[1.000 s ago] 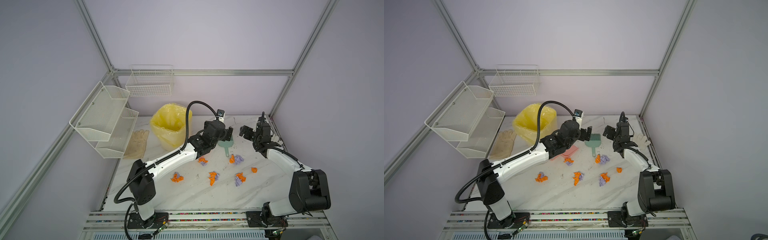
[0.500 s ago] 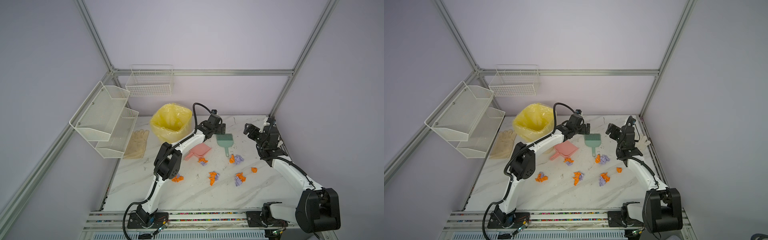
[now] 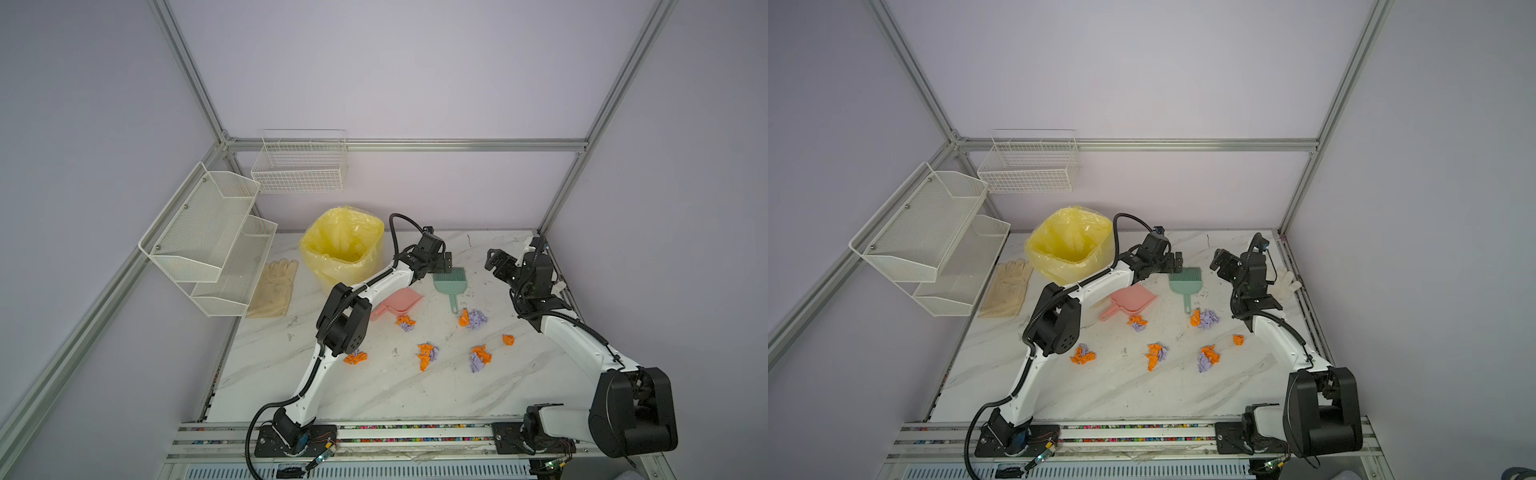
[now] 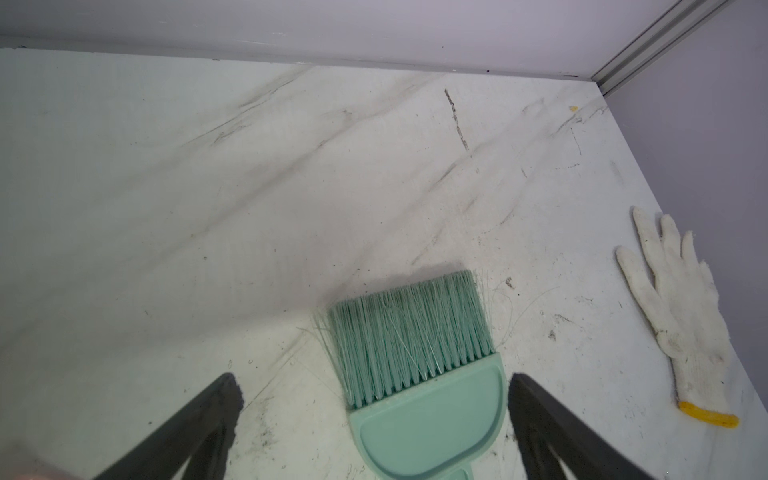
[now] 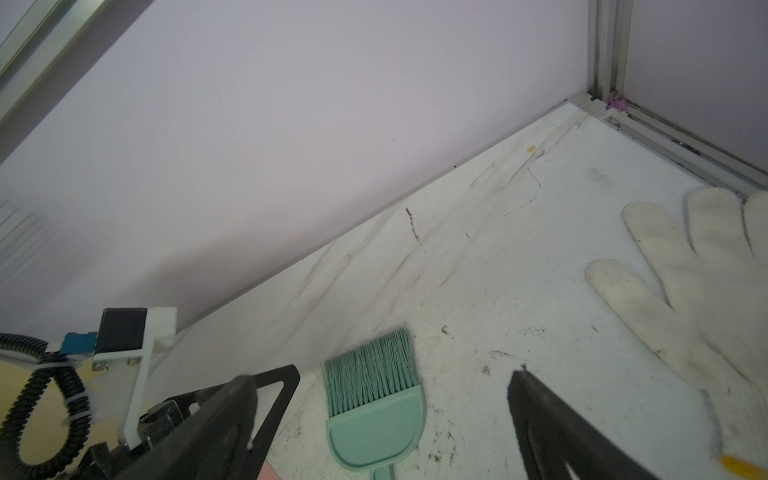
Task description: Sweep away the paper scraps from the table
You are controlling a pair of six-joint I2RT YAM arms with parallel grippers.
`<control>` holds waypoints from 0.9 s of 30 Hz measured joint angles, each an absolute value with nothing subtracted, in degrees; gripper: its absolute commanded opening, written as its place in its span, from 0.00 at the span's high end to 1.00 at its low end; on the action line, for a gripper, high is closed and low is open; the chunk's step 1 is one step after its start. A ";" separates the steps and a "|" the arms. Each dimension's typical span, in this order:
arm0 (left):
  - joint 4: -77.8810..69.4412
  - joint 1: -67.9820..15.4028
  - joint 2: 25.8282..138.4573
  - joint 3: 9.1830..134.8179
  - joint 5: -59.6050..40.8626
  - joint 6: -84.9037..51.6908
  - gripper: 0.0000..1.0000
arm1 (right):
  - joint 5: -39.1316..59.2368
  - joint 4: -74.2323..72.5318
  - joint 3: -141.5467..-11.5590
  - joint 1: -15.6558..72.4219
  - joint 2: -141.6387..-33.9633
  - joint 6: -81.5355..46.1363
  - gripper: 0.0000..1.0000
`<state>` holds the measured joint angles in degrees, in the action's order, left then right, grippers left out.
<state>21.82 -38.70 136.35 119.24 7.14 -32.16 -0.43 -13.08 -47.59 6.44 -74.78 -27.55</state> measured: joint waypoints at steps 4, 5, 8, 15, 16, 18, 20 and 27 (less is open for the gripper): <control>20.34 -38.70 136.88 119.24 6.50 -32.47 0.00 | -0.43 -13.06 -47.59 6.44 -74.83 -27.53 0.03; 20.01 -38.70 137.08 119.24 6.33 -32.56 0.00 | -0.43 -13.04 -47.59 6.44 -74.87 -27.49 0.03; 18.90 -38.70 138.17 119.24 5.76 -33.41 0.00 | -0.40 -12.97 -47.59 6.44 -74.96 -27.33 0.03; 17.61 -38.70 141.05 119.24 4.71 -34.17 0.03 | -0.27 -12.84 -47.11 6.44 -74.98 -26.46 0.03; 17.58 -38.70 141.27 119.24 4.69 -34.37 0.04 | -0.23 -12.84 -47.05 6.44 -74.98 -26.37 0.03; 17.39 -38.70 141.58 119.24 4.67 -34.87 0.09 | -0.25 -12.86 -46.65 6.44 -74.98 -26.11 0.03; 17.26 -38.70 141.64 119.24 4.67 -34.96 0.10 | -0.34 -12.84 -46.28 6.44 -75.02 -25.89 0.03; 16.73 -38.70 141.80 119.24 4.71 -35.40 0.20 | -0.45 -12.80 -45.74 6.44 -76.16 -25.08 0.03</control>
<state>16.73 -38.70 141.80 119.24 4.71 -35.40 -0.45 -12.80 -45.74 6.44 -76.16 -25.08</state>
